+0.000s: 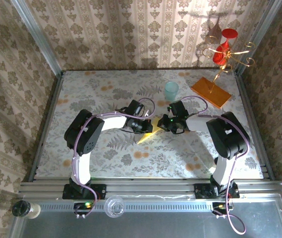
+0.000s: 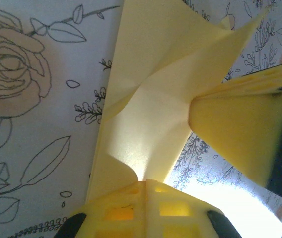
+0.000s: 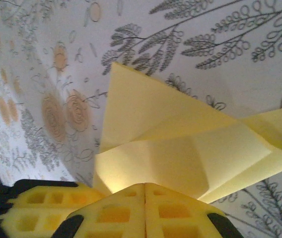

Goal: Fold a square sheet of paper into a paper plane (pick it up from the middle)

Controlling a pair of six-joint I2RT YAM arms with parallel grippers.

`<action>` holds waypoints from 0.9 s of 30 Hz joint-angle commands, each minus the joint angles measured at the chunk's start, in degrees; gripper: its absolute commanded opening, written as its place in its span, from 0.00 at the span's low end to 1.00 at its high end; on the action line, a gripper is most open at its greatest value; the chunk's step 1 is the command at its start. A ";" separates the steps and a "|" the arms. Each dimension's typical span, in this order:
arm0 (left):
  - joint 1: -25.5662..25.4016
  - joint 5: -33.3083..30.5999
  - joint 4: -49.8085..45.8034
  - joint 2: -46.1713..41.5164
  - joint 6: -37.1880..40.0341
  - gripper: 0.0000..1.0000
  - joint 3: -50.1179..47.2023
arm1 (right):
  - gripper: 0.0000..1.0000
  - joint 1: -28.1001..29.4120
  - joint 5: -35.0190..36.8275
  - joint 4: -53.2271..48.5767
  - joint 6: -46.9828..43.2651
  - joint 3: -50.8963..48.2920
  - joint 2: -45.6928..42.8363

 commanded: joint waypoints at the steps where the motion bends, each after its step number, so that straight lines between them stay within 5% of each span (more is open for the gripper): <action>1: -0.33 -3.54 -4.25 1.21 0.15 0.00 -0.90 | 0.09 0.24 -0.84 0.22 1.64 -0.49 -3.15; 17: -0.18 -4.33 -5.38 1.58 -0.02 0.00 -2.06 | 0.05 -0.03 0.72 -1.70 1.96 1.43 3.19; 27: 0.37 -4.03 -5.56 1.80 -0.29 0.00 -6.67 | 0.05 -8.18 0.57 0.87 -2.96 -0.17 6.18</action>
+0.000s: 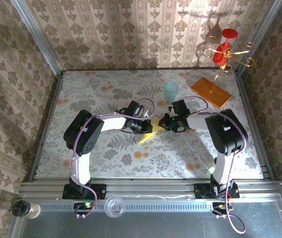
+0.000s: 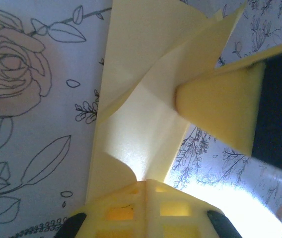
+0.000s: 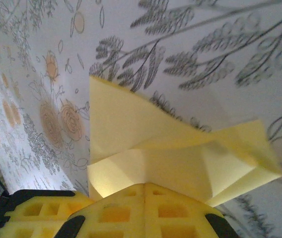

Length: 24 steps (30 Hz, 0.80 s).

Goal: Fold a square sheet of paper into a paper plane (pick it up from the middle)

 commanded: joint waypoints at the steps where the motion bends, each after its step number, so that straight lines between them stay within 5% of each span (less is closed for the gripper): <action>1: 0.33 -4.05 -7.99 2.38 -0.40 0.00 -5.00 | 0.05 -5.11 4.82 1.23 -2.26 -1.84 2.46; 16: -0.01 -2.86 -6.60 1.40 -0.42 0.00 -2.33 | 0.06 -7.71 2.52 4.47 0.21 -5.53 -7.05; 24: -0.19 -2.38 -5.89 1.04 -1.12 0.00 -1.48 | 0.07 -1.04 1.42 7.78 4.67 -8.96 -10.88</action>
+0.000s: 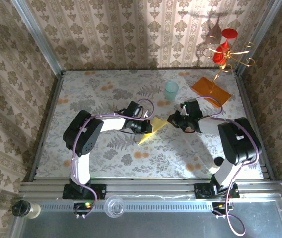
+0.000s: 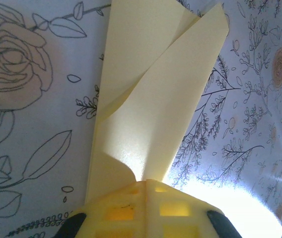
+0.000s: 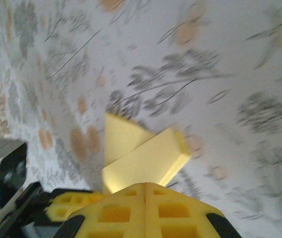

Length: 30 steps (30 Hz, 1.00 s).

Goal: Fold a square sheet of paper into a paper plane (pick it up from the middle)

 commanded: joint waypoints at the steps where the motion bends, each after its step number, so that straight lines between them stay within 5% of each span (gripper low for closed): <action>1: -0.21 -2.51 -6.82 1.47 -0.83 0.00 -0.74 | 0.07 3.61 -0.19 2.59 3.02 -0.10 0.50; 17: -0.13 2.69 -1.00 -2.23 -2.33 0.00 -1.31 | 0.05 7.71 0.53 -3.98 1.61 7.49 11.53; 21: 0.00 5.17 2.72 -4.31 -2.37 0.08 -1.57 | 0.05 7.65 0.74 -6.94 0.10 8.44 12.49; 30: -0.13 7.18 -1.87 -0.19 0.41 0.09 2.11 | 0.04 7.67 0.95 -7.99 0.41 8.88 13.43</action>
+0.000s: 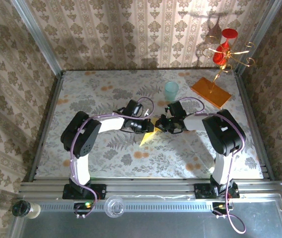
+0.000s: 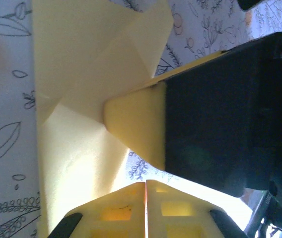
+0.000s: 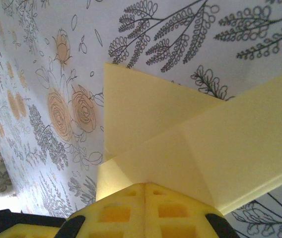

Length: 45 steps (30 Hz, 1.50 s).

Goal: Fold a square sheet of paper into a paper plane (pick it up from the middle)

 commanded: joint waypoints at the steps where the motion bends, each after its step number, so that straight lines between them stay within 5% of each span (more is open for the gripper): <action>1: -0.13 1.97 -3.18 2.13 2.32 0.09 1.97 | 0.04 -0.26 1.59 -4.78 -0.83 0.68 2.32; 16: -0.05 -1.36 -12.14 0.87 8.71 0.03 -2.67 | 0.04 -0.53 4.57 -13.10 -4.08 4.11 4.13; 34: 2.34 -4.67 -12.94 -17.15 6.04 0.04 -24.79 | 0.04 -0.84 4.72 -19.46 -10.70 7.64 4.42; 39: 4.10 -6.31 -15.22 -24.93 5.35 0.11 -23.84 | 0.06 -0.06 2.54 -23.25 -15.16 11.00 1.99; 45: 8.88 -12.22 -14.71 -30.95 4.75 0.37 -20.76 | 0.15 2.08 3.40 -27.90 -15.82 14.66 -4.10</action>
